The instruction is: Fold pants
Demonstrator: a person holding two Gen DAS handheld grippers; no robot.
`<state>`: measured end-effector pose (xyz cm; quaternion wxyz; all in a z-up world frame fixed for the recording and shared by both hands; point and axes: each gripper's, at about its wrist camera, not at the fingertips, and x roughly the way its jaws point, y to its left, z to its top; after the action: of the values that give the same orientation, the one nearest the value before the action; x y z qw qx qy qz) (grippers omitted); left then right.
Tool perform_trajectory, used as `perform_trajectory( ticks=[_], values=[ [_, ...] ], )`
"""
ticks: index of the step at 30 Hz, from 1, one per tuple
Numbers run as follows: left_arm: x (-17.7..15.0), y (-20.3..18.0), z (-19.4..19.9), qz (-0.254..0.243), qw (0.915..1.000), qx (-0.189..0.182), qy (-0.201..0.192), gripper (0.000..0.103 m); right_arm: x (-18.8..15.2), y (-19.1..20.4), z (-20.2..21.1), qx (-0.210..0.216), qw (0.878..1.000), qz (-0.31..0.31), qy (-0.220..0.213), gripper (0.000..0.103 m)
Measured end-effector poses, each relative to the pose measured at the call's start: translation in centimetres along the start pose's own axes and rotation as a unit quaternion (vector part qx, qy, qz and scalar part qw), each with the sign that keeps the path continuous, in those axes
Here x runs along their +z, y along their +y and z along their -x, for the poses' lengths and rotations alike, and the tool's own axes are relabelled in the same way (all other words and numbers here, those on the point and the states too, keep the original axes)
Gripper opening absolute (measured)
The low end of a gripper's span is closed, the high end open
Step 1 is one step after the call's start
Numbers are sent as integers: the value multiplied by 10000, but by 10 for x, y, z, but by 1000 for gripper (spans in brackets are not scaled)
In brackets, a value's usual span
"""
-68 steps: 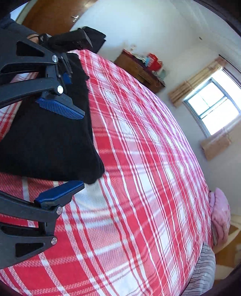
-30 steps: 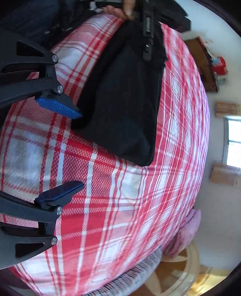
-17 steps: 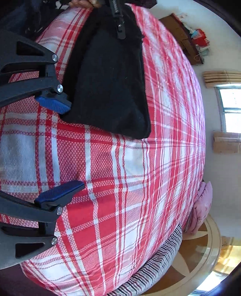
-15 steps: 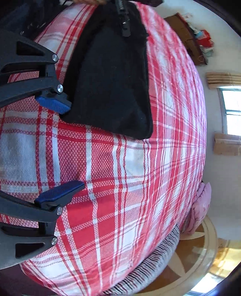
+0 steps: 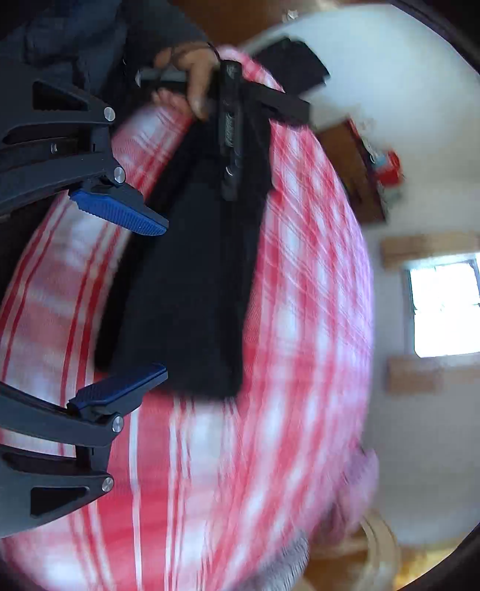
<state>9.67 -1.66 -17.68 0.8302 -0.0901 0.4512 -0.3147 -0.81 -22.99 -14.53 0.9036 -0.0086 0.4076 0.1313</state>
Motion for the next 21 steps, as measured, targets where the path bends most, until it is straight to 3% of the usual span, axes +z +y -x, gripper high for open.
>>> perform_trajectory(
  ticks=[3, 6, 10, 14, 21],
  values=[
    [0, -2, 0, -48, 10000, 5, -3, 23, -9, -6, -38, -227, 9971, -178, 699, 73],
    [-1, -4, 3, -107, 9999, 87, -30, 24, -7, -6, -30, -114, 9983, -159, 544, 73],
    [1, -16, 25, -508, 9956, 735, -298, 49, 6, -2, -16, -8, 9995, -251, 201, 73],
    [4, -10, 63, -1002, 9816, 1488, -648, 67, 26, 15, -24, -198, 9998, -36, 75, 73],
    [0, 44, 102, -1094, 9537, 2723, -653, 67, 70, 69, -60, 159, 9992, 361, -104, 73]
  ],
)
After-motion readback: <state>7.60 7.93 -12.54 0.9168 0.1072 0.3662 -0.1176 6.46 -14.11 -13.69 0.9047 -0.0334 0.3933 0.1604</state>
